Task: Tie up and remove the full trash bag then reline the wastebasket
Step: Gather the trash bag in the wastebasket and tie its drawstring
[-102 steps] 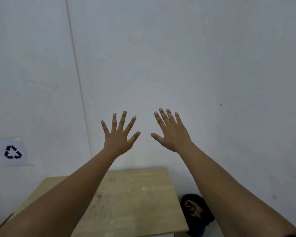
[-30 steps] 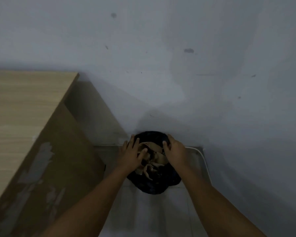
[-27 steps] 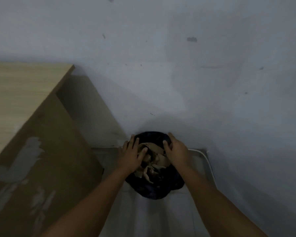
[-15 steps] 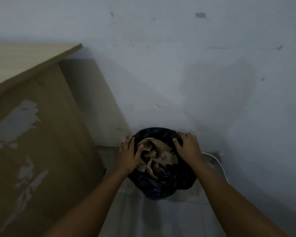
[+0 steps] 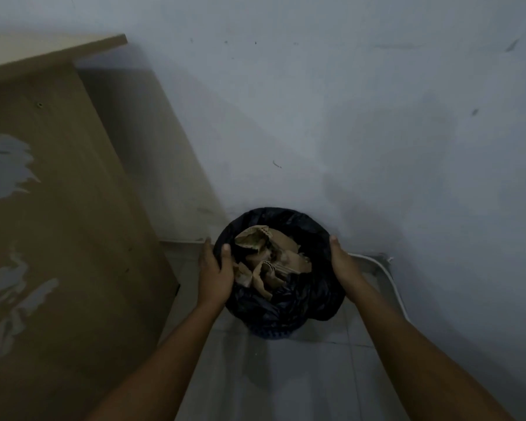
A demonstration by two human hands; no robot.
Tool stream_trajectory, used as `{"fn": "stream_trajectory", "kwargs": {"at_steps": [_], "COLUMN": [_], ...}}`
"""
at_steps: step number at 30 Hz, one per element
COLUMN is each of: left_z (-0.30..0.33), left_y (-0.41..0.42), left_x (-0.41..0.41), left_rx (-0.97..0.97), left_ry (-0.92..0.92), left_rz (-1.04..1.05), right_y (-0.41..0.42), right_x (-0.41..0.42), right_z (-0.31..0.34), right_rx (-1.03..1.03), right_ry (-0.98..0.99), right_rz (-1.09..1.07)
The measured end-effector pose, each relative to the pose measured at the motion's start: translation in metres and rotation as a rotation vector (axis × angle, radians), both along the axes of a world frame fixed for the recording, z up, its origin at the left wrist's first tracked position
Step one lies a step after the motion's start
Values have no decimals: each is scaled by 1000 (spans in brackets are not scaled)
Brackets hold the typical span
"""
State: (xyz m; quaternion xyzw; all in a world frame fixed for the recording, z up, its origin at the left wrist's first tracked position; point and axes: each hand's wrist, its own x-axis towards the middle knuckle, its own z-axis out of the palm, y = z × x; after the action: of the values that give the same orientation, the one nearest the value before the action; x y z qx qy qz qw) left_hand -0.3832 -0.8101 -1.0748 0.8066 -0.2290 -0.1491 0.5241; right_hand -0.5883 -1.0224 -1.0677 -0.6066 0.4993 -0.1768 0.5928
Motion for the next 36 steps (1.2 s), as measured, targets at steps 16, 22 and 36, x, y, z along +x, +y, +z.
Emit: {"fn": "stream_trajectory", "kwargs": {"at_steps": [16,22,36], "left_z": [22,22,35], "left_y": [-10,-31,-36], "left_x": [61,69,83], "left_rx": [128,146,-204], "left_ry": [833,464,298], "left_rz": [-74,84,209], "right_y": [-20,-23,1], "right_x": [-25,-7,78], "right_z": [-13,21,71], "right_rx": [417,137,126], "right_ry": [-267,-179,-130], "right_rz": [-173,-263,-47]}}
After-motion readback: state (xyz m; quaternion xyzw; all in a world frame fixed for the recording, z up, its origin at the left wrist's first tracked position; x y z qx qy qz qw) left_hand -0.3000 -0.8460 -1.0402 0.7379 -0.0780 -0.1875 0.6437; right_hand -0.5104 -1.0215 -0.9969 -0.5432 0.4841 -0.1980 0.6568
